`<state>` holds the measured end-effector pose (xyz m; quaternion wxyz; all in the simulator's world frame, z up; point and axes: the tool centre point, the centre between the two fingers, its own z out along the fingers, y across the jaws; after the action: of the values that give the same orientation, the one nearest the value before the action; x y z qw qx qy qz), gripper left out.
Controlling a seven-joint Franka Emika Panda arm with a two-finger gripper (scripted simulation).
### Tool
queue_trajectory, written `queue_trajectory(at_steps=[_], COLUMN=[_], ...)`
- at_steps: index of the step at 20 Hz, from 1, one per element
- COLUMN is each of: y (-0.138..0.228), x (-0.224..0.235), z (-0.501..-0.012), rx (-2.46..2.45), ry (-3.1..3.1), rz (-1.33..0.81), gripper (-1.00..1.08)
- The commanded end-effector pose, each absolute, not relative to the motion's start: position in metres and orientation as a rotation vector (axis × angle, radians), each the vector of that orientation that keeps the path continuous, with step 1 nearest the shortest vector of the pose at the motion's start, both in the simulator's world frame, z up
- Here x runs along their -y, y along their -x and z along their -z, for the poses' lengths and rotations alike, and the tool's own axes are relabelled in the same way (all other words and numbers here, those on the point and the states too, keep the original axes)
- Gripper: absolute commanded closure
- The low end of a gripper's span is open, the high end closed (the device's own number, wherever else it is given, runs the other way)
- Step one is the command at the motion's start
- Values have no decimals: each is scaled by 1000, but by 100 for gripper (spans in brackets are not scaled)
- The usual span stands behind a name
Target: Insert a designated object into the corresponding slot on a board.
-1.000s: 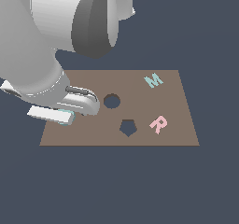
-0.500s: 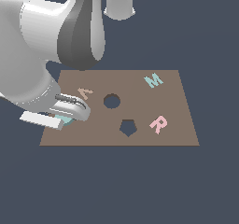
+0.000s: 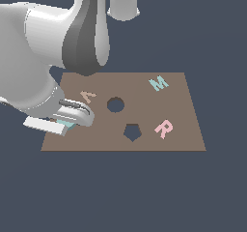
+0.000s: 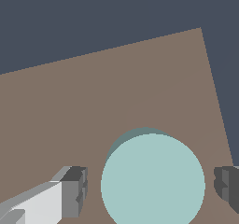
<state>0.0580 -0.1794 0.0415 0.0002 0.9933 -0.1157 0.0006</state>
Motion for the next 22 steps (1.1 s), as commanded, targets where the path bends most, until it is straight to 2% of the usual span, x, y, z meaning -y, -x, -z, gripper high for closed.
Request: queue_trajectory(at_steps=[1, 4, 5, 22], y=[-58, -57, -57, -54], x=[179, 179, 179, 176], z=[-33, -30, -30, -31], rx=[363, 363, 363, 400], ry=[-3121, -3121, -3121, -3116], rz=[0, 0, 0, -1], gripper=[-92, -92, 108, 108])
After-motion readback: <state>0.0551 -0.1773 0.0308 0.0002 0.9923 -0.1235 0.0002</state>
